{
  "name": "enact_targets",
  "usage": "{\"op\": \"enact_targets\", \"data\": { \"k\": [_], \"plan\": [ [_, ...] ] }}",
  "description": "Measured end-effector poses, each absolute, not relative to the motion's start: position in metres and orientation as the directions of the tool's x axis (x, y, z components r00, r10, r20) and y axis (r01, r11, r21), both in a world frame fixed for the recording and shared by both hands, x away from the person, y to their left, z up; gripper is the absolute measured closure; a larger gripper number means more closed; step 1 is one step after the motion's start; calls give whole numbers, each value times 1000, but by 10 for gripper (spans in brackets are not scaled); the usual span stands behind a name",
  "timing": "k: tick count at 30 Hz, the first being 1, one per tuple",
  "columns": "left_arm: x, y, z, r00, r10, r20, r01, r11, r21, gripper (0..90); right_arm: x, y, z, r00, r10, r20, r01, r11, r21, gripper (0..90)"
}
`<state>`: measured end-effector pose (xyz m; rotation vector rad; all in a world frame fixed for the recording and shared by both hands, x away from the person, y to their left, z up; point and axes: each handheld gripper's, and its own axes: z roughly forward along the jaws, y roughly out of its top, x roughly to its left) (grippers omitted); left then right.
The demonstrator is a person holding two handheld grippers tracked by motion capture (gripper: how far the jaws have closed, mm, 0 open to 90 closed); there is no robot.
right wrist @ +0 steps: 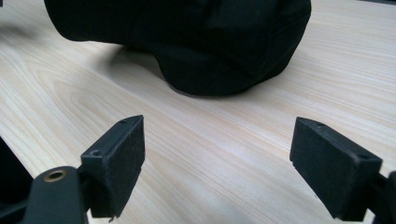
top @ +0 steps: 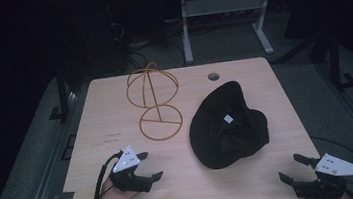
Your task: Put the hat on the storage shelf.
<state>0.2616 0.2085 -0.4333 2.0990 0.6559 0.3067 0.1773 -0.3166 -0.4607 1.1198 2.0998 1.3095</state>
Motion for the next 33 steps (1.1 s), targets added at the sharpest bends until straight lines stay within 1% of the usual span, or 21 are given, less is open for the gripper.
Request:
{"op": "enact_targets", "data": {
  "k": [5, 9, 11, 13, 16, 17, 18, 19, 20, 24, 33],
  "plan": [
    [260, 203, -433, 834, 551, -28, 336, -467, 818, 165, 180, -314, -462, -589, 805, 67, 418, 232, 878, 161],
    [259, 192, -433, 850, 526, -21, 320, -486, 813, 165, 181, -311, -461, -592, 803, 63, 418, 239, 877, 156],
    [260, 179, -430, 866, 500, -21, 306, -495, 813, 165, 180, -311, -460, -594, 802, 56, 411, 243, 879, 156],
    [259, 174, -428, 872, 489, -17, 297, -501, 813, 165, 180, -311, -459, -594, 802, 59, 411, 240, 880, 155],
    [258, 153, -425, 894, 449, 0, 261, -519, 814, 165, 181, -314, -458, -590, 805, 60, 406, 231, 884, 150],
    [258, 153, -425, 894, 449, 0, 261, -519, 814, 165, 181, -314, -458, -590, 805, 60, 406, 231, 884, 150],
    [258, 142, -424, 904, 427, 12, 241, -534, 810, 165, 181, -315, -459, -588, 806, 62, 408, 230, 883, 150],
    [258, 142, -424, 904, 427, 12, 241, -534, 810, 165, 181, -315, -459, -588, 806, 62, 408, 230, 883, 150],
    [258, 132, -423, 915, 404, 8, 230, -537, 811, 165, 181, -316, -458, -588, 807, 62, 409, 230, 883, 150],
    [258, 116, -425, 928, 372, 11, 211, -552, 807, 166, 181, -317, -458, -586, 808, 56, 404, 231, 885, 150],
    [259, 102, -427, 939, 343, 9, 199, -568, 799, 167, 181, -318, -457, -583, 810, 57, 403, 228, 886, 150]
  ]
}}
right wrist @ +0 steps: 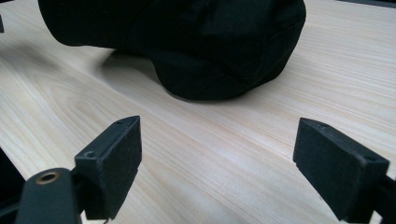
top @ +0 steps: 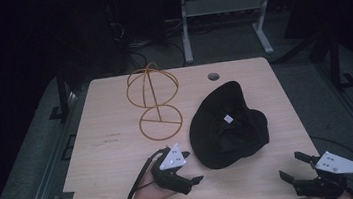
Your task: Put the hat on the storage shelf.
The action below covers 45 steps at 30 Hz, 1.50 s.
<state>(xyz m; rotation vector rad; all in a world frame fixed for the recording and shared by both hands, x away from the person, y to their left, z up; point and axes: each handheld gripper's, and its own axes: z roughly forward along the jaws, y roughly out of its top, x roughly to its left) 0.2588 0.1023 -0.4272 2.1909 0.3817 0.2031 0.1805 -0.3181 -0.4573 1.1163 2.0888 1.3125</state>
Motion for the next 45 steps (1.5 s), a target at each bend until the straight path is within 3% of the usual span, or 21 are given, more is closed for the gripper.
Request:
{"op": "enact_targets", "data": {
  "k": [16, 35, 42, 45],
  "plan": [
    [261, 84, -427, 948, 319, 18, 177, -571, 801, 171, 180, -317, -457, -585, 809, 66, 404, 220, 888, 150],
    [277, 33, -436, 959, 274, 74, 126, -647, 752, 175, 183, -323, -457, -582, 809, 83, 402, 198, 894, 151],
    [275, 20, -441, 965, 244, 99, 94, -671, 736, 331, 185, -323, -458, -587, 805, 82, 405, 205, 891, 151],
    [280, 19, -444, 965, 253, 66, 123, -662, 739, 409, 185, -322, -458, -590, 803, 80, 400, 205, 893, 151]
  ]
}}
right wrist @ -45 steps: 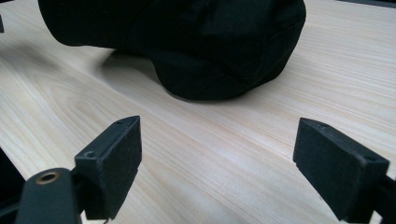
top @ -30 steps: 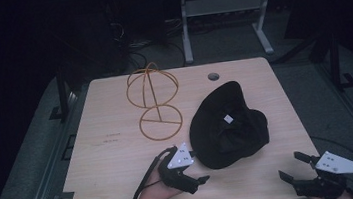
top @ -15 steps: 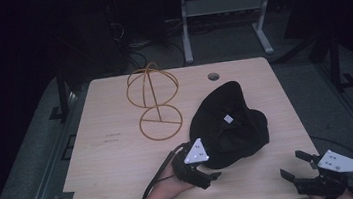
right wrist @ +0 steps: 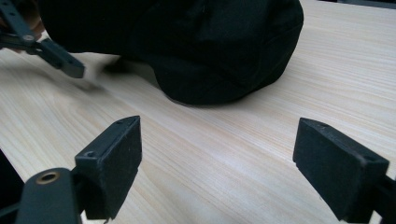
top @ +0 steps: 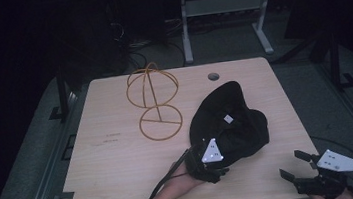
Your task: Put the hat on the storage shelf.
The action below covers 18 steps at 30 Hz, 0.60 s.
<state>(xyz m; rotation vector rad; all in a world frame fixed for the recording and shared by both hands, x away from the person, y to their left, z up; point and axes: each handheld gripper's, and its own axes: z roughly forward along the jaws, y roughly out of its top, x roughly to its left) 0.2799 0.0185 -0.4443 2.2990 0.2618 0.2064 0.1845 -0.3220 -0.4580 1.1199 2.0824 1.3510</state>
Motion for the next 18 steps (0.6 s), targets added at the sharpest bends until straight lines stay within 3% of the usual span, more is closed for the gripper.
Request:
{"op": "enact_targets", "data": {
  "k": [6, 18],
  "plan": [
    [280, 24, -437, 966, 238, 105, 80, -655, 751, 578, 185, -322, -459, -591, 803, 81, 406, 209, 889, 151],
    [285, 40, -423, 960, 271, 69, 104, -575, 812, 830, 188, -315, -456, -590, 805, 57, 388, 221, 895, 144]
  ]
}}
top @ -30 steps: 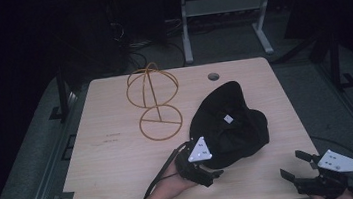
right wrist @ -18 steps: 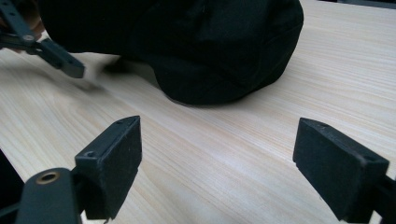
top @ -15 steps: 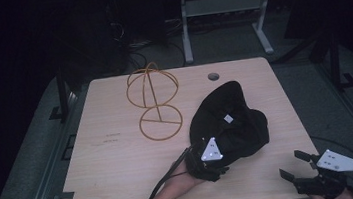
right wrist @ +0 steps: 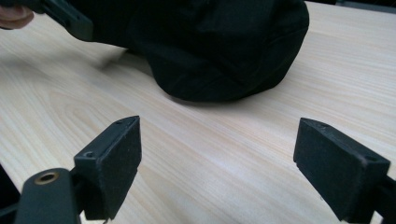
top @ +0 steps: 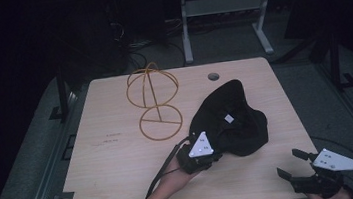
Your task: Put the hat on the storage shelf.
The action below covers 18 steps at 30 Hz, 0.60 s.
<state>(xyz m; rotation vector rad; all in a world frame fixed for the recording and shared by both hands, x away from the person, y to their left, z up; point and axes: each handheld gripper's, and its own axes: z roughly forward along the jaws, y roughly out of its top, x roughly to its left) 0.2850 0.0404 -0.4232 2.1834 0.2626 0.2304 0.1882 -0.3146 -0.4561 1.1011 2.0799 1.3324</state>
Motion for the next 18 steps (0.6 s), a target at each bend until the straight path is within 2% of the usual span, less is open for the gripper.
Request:
{"op": "enact_targets", "data": {
  "k": [18],
  "plan": [
    [293, 68, -384, 968, 249, -43, 153, -442, 884, 853, 204, -294, -438, -651, 756, 66, 321, 195, 927, 141]
  ]
}}
